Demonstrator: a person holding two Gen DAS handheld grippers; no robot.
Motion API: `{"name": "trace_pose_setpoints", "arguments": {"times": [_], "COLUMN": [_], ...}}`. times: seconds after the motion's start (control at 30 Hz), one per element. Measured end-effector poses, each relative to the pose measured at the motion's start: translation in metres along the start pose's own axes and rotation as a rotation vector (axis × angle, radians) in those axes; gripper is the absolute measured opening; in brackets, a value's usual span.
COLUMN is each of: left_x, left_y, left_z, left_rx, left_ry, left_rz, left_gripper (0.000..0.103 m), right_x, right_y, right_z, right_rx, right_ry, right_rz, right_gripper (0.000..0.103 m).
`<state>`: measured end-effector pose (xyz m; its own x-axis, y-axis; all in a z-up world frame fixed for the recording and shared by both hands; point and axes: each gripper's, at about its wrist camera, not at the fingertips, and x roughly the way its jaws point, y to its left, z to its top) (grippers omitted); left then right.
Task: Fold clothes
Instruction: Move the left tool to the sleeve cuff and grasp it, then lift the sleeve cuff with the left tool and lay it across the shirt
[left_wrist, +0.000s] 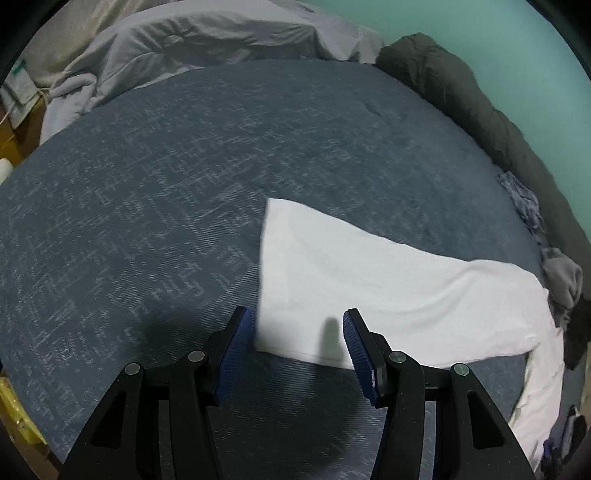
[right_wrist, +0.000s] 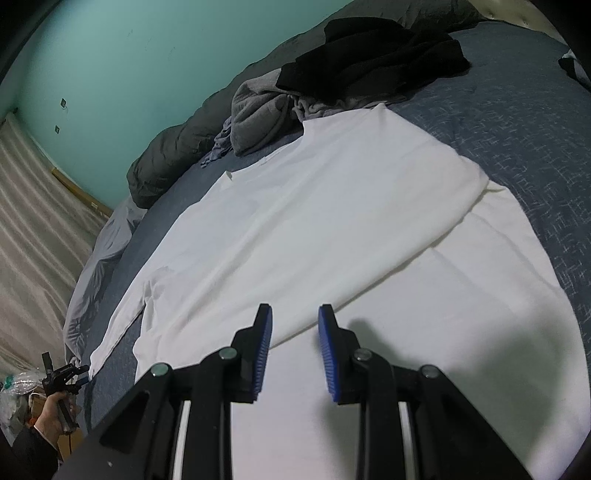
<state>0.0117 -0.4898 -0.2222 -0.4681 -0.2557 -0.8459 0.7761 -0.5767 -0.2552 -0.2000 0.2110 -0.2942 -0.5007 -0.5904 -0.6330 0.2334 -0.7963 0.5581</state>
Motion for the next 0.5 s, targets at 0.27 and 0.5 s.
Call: {"name": "trace_pose_setpoints", "arguments": {"times": [0.27, 0.5], "left_x": [0.013, 0.018], "left_y": [-0.014, -0.030], "left_z": [-0.007, -0.005], "left_rx": [0.044, 0.080], "left_ry": [0.011, 0.006], "left_rz": [-0.042, -0.079], "left_gripper": [0.044, 0.021], "right_x": [-0.001, -0.003], "right_y": [-0.001, -0.004], "right_z": [0.000, 0.002], "right_rx": [0.006, 0.016], "right_ry": [-0.003, -0.006], "right_rz": [0.000, 0.001], "right_gripper": [0.025, 0.025]}}
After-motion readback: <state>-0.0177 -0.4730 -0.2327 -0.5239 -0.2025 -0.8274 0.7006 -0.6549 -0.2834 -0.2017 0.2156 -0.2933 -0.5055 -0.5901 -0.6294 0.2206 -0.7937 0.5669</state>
